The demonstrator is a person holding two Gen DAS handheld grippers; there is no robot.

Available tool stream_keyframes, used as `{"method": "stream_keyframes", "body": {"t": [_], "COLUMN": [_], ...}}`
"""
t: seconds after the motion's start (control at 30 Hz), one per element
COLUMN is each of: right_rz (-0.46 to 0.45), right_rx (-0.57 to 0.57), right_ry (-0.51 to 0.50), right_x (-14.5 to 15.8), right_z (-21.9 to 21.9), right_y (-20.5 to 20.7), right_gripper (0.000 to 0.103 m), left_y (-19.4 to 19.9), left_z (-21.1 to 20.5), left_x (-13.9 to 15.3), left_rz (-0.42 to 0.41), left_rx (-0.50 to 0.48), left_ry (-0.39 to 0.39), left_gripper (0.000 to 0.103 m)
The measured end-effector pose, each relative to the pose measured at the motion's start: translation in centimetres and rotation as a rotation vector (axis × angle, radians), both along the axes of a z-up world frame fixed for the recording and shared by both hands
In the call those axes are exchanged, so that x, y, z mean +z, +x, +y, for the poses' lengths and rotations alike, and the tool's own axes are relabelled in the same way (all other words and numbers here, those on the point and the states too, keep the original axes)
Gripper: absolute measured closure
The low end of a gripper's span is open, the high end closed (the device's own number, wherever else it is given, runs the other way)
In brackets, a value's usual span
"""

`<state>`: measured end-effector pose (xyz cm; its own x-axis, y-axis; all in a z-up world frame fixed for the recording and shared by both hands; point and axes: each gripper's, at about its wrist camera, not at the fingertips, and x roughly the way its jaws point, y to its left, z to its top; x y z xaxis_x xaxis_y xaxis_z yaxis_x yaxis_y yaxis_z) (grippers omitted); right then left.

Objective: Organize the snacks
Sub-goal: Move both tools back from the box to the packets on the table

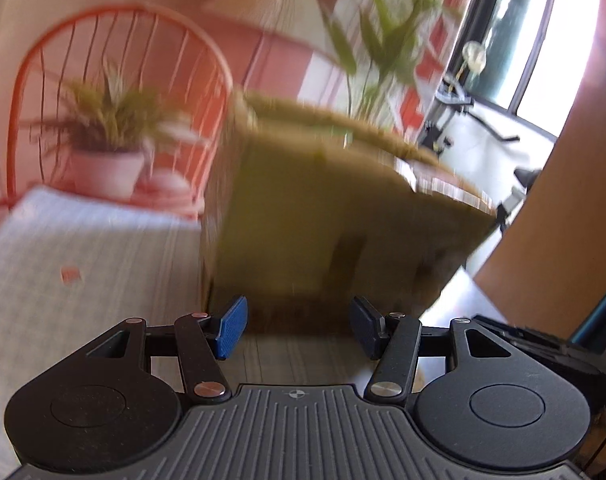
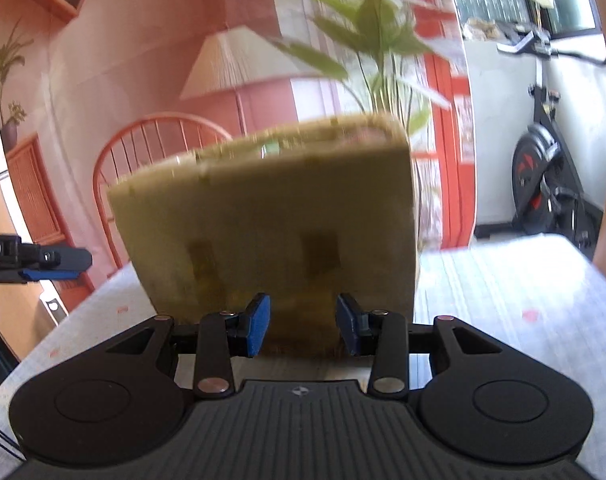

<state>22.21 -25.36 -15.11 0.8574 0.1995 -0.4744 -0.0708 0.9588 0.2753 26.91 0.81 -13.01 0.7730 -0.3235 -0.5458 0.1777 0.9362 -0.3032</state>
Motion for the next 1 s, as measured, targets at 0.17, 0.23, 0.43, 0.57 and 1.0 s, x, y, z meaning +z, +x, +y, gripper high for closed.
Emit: {"method": "stream_keyframes", "body": {"t": [0.17, 0.23, 0.43, 0.57, 1.0], "right_rz": [0.053, 0.073, 0.139, 0.169, 0.209], "right_rx": [-0.003, -0.001, -0.011, -0.013, -0.001], "right_ry": [-0.038, -0.054, -0.079, -0.083, -0.131], "right_x": [-2.6, -3.6, -6.5, -7.7, -9.8], "right_z": [0.4, 0.5, 0.7, 0.9, 1.9], "right_y": [-0.7, -0.7, 0.3, 1.5, 2.2], "right_gripper": [0.062, 0.062, 0.053, 0.044, 0.050], "left_y": [-0.7, -0.8, -0.6, -0.5, -0.8], "left_z": [-0.8, -1.1, -1.5, -2.0, -4.7], "left_x": [-3.3, -4.1, -6.1, -7.1, -9.5], "left_rz": [0.068, 0.083, 0.130, 0.157, 0.198], "left_rx": [-0.023, -0.029, -0.030, -0.044, -0.120], "left_ry": [0.012, 0.020, 0.022, 0.035, 0.111], "left_gripper": [0.045, 0.045, 0.045, 0.045, 0.045]}}
